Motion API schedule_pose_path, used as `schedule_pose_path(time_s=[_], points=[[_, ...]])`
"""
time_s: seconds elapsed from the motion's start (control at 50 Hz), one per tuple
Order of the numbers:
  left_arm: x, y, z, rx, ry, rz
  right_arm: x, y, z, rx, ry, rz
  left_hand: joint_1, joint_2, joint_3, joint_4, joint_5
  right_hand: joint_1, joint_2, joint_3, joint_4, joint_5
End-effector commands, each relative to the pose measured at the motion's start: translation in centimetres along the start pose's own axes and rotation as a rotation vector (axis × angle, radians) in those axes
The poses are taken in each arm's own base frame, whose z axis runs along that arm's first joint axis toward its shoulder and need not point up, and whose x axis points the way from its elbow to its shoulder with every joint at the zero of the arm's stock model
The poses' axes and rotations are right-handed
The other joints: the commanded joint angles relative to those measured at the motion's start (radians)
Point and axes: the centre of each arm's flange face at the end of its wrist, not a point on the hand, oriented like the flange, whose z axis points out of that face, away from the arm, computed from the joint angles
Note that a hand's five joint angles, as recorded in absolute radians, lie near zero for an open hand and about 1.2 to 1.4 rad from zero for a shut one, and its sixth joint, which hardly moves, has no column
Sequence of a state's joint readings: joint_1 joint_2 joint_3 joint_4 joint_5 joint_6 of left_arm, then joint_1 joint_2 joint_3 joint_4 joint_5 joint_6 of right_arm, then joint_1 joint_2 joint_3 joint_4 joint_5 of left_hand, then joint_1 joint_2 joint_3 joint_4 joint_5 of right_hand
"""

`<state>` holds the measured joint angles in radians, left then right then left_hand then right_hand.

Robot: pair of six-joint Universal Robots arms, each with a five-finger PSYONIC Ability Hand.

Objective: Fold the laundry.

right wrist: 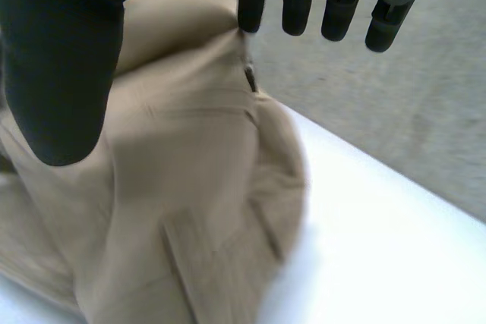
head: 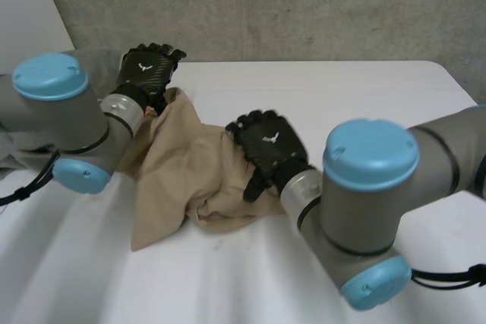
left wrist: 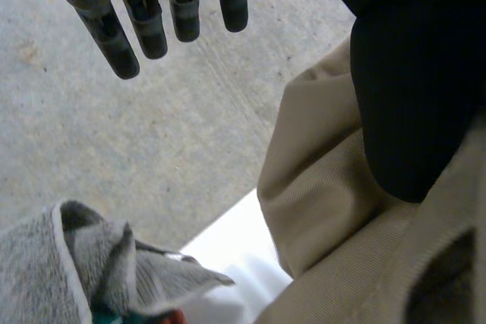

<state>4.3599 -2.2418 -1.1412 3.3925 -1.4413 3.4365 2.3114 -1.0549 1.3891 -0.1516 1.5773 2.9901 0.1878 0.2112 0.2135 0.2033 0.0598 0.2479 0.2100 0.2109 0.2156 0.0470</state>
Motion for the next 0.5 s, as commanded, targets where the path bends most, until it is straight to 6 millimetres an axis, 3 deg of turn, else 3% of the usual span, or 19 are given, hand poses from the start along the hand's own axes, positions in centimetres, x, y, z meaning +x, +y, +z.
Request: schedule_pose_path(time_s=[0.02, 0.12, 0.26, 0.38, 0.5], points=[[-1.4, -2.8, -5.3, -0.076, -0.022, -0.046, 4.1, -2.8, -1.1, -0.008, 0.044, -0.063, -0.013, -0.037, -0.039, -0.029, -0.06, -0.073, -0.036, -0.036, -0.041, -0.047], [-2.8, -4.6, -10.1, -0.087, -0.059, -0.054, 5.9, -3.2, -2.3, -0.054, 0.051, -0.064, -0.013, -0.037, -0.039, -0.029, -0.06, -0.073, -0.036, -0.036, -0.041, -0.047], [-2.9, -3.4, -15.9, -0.194, -0.058, -0.107, 5.6, -0.6, -4.2, -0.187, 0.006, -0.036, -0.013, -0.037, -0.039, -0.029, -0.06, -0.073, -0.036, -0.036, -0.041, -0.047], [-2.6, -1.9, -18.4, -0.279, -0.025, -0.163, 2.8, 2.4, -5.2, -0.22, -0.102, -0.052, -0.013, -0.037, -0.039, -0.029, -0.06, -0.024, 0.014, 0.013, 0.009, 0.003], [-5.0, -1.0, -18.5, -0.305, -0.099, -0.209, 0.9, 4.9, -5.2, -0.211, -0.161, -0.139, 0.081, 0.058, 0.055, 0.066, 0.034, 0.062, 0.099, 0.099, 0.094, 0.088]])
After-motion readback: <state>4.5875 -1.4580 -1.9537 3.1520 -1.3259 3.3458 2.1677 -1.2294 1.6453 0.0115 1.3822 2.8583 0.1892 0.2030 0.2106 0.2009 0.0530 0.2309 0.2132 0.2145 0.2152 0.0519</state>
